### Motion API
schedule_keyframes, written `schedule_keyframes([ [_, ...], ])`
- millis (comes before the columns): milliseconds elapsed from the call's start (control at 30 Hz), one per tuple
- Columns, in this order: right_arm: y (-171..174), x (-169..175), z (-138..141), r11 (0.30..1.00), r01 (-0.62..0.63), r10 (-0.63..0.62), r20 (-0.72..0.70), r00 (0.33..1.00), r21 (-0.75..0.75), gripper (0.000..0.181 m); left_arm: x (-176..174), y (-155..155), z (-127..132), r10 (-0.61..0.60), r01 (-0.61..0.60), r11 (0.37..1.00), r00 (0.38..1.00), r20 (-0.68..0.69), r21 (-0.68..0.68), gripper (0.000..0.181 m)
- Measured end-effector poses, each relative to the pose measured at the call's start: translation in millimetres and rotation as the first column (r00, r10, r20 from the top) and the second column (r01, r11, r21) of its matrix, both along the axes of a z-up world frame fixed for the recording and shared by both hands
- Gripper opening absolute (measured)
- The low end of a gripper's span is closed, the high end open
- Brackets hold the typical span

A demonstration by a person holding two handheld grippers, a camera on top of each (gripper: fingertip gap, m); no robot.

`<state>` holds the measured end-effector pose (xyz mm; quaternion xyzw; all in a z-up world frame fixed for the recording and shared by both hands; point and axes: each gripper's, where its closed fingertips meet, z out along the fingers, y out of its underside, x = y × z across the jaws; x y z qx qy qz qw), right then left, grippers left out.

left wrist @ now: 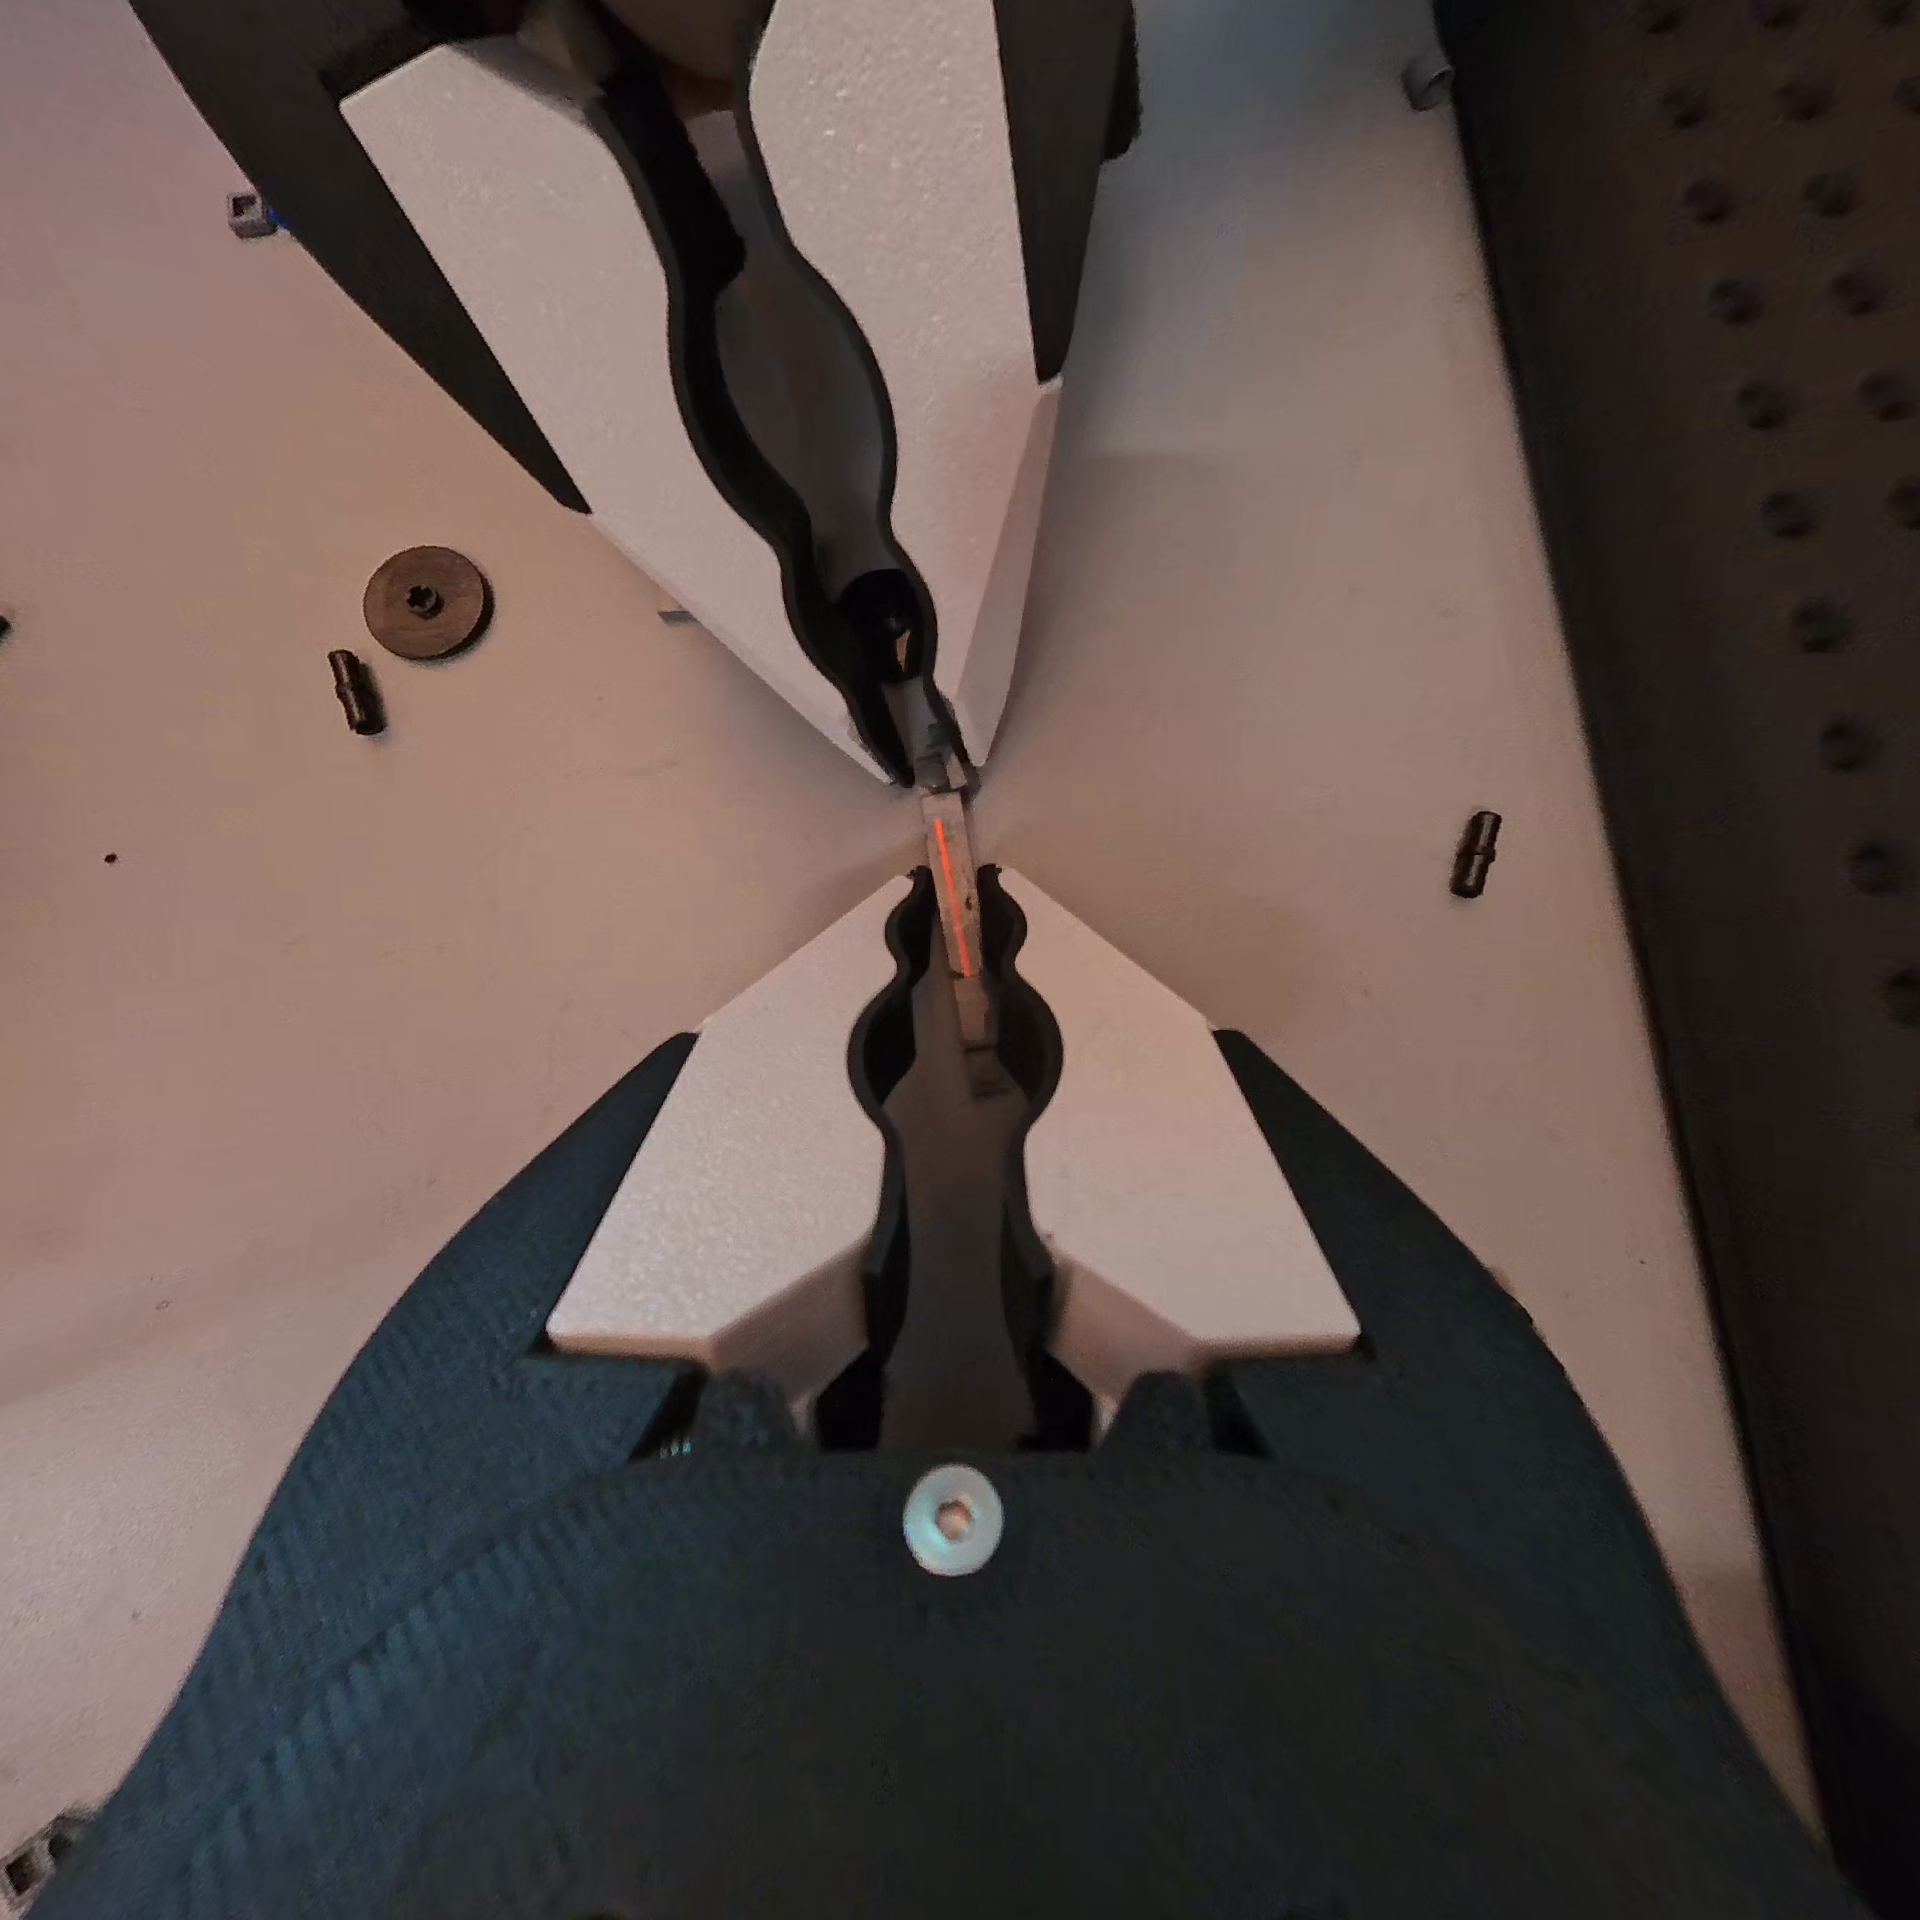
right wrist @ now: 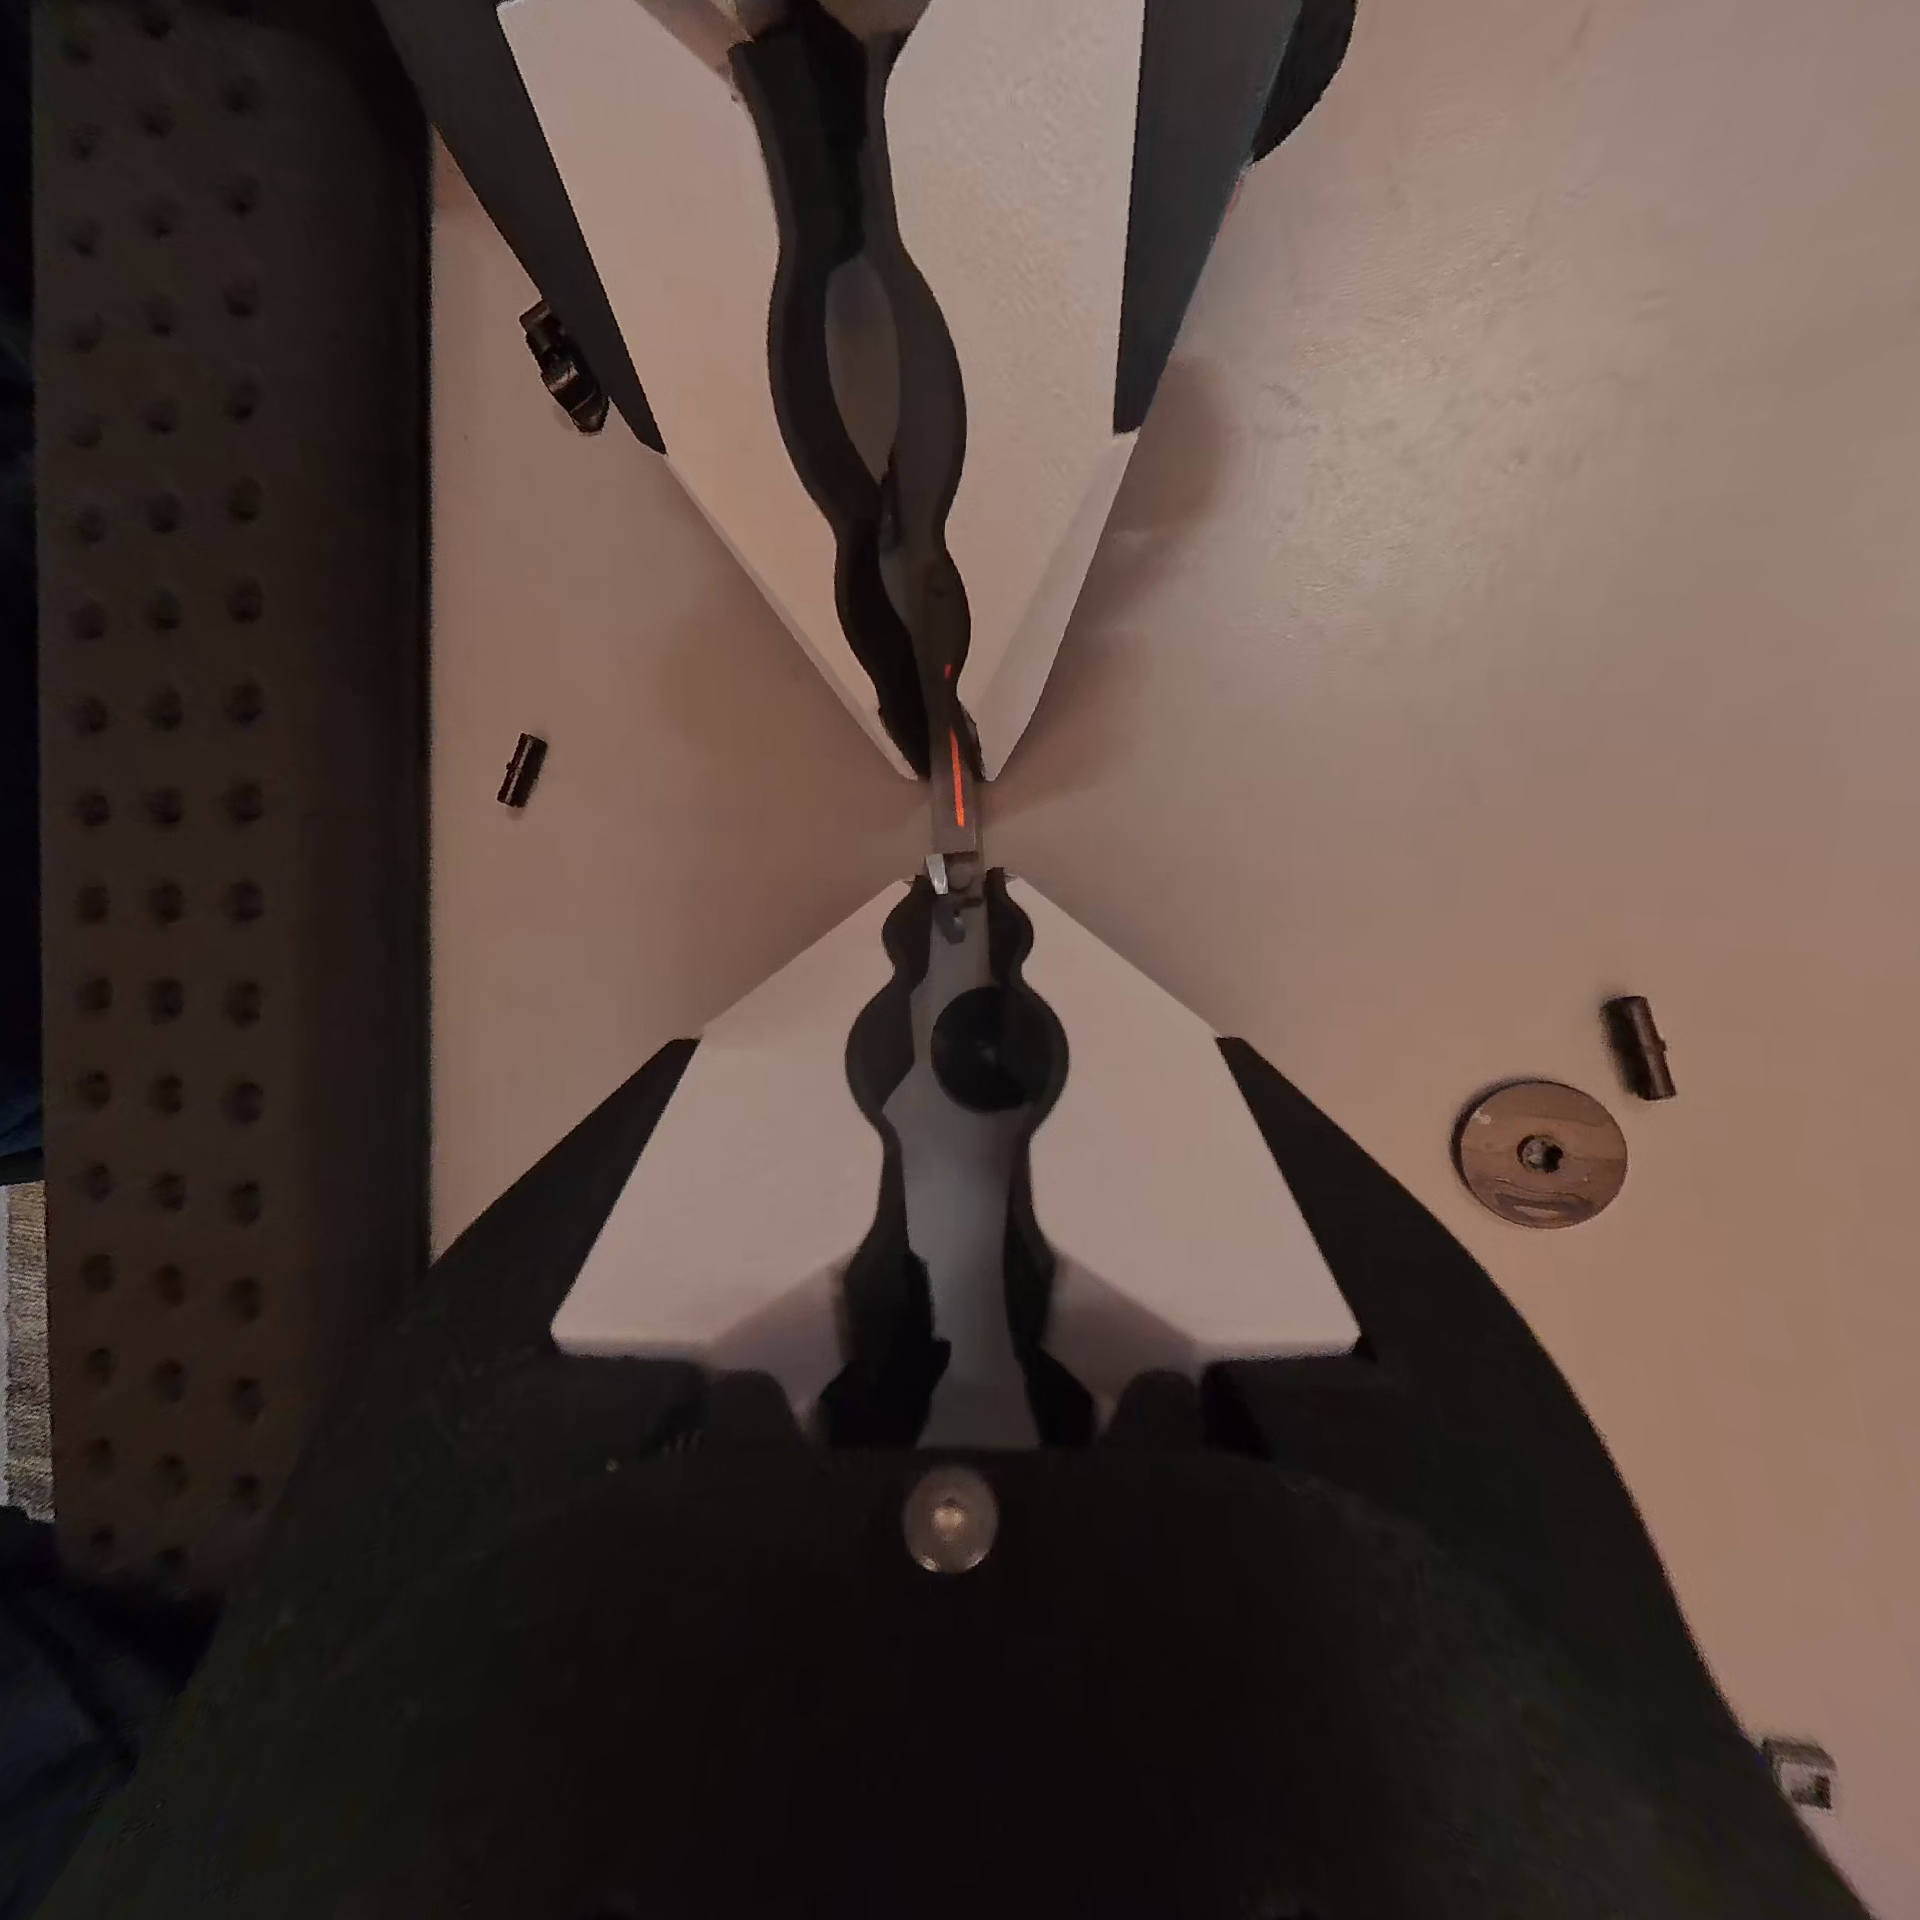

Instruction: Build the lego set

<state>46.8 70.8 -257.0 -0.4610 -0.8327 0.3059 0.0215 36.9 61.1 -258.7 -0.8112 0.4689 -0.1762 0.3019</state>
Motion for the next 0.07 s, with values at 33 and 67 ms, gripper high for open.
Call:
schedule_keyframes([
  [33, -0.1, 0.0, 0.1, 1.0, 0.001, -0.001, 0.0, 1.0, -0.005, 0.008, 0.1, 0.0, 0.0, 0.0, 0.0, 1.0, 1.0, 0.0, 0.0, 0.007],
  [67, -0.1, -0.1, 0.4, 1.0, 0.002, -0.002, -0.001, 1.0, -0.009, 0.008, 0.1, 0.0, 0.0, 0.0, 0.0, 1.0, 1.0, 0.002, 0.0, 0.007],
])
